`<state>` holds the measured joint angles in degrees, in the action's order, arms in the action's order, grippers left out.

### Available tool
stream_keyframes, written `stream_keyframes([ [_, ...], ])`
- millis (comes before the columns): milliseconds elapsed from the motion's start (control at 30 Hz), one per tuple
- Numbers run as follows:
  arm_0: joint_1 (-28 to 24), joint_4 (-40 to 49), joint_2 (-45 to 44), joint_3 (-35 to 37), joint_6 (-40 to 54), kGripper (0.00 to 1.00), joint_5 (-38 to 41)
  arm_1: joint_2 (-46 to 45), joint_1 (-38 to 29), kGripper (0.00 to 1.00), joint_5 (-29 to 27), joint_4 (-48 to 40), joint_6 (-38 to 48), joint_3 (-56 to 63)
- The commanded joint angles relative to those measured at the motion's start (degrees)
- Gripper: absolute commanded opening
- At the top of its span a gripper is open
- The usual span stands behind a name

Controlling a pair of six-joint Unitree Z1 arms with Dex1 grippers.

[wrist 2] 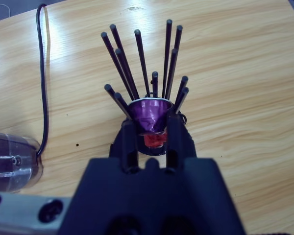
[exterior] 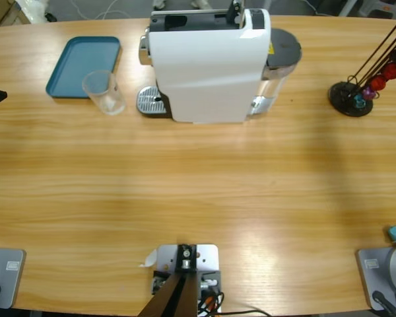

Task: Pour coffee

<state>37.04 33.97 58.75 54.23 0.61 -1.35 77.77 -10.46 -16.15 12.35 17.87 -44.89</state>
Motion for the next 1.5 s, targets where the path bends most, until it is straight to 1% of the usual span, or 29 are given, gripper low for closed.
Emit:
stream_keyframes([
  [33,-0.4,-0.4,-1.3,-2.4,0.5,0.715,0.7,-1.3,1.1,0.0,-0.9,0.6,-0.3,1.6],
  [233,-0.4,-0.5,-1.2,-2.4,0.5,0.715,1.2,-7.3,1.1,0.0,-1.6,7.1,-1.2,-3.2],
  [467,-0.4,-0.5,-1.4,-2.4,0.5,0.715,1.3,-9.4,1.1,0.0,-2.4,12.0,-1.3,-8.2],
  [600,-0.4,-0.5,-1.3,-2.4,0.5,0.715,1.6,-11.3,0.8,0.0,-2.6,17.0,-1.7,-12.7],
  [667,-0.4,-0.5,-1.1,-2.4,0.5,0.715,1.7,-13.1,-0.8,0.0,-2.4,19.8,-3.5,-15.9],
  [733,-0.4,-0.5,-0.8,-2.4,0.5,0.715,2.3,-14.9,-5.2,0.0,-0.1,21.4,-9.7,-19.7],
  [800,-0.4,-0.5,-0.2,-2.3,0.5,0.715,3.2,-16.4,-10.4,0.0,4.3,23.0,-17.1,-23.0],
  [833,-0.4,-0.6,0.1,-2.3,0.5,0.715,3.8,-16.8,-13.6,0.0,6.9,24.6,-20.2,-24.9],
  [900,-0.4,-0.7,0.7,-2.3,0.5,0.715,4.8,-16.9,-21.2,0.0,9.9,28.8,-24.8,-29.0],
  [1000,-0.4,-0.7,1.5,-2.2,0.6,0.709,6.3,-13.3,-34.2,0.0,10.3,36.9,-27.0,-35.3],
  [1067,-0.4,-0.7,2.2,-2.1,0.6,0.701,7.1,-10.3,-39.2,0.0,10.1,41.8,-28.2,-38.5],
  [1200,-0.3,-0.7,2.3,-2.1,0.7,0.701,8.2,-5.5,-44.8,0.0,9.8,46.0,-30.4,-43.1],
  [1333,0.1,-0.7,1.8,-2.3,0.8,0.697,8.8,1.9,-49.4,0.0,10.5,46.2,-35.3,-46.8],
  [1433,0.1,-0.7,1.6,-2.3,0.8,0.697,8.9,6.8,-50.1,0.0,12.8,45.0,-39.8,-49.9],
  [1500,0.1,-0.7,1.4,-2.4,0.8,0.697,8.9,9.8,-50.2,0.0,14.2,44.0,-45.0,-51.4],
])
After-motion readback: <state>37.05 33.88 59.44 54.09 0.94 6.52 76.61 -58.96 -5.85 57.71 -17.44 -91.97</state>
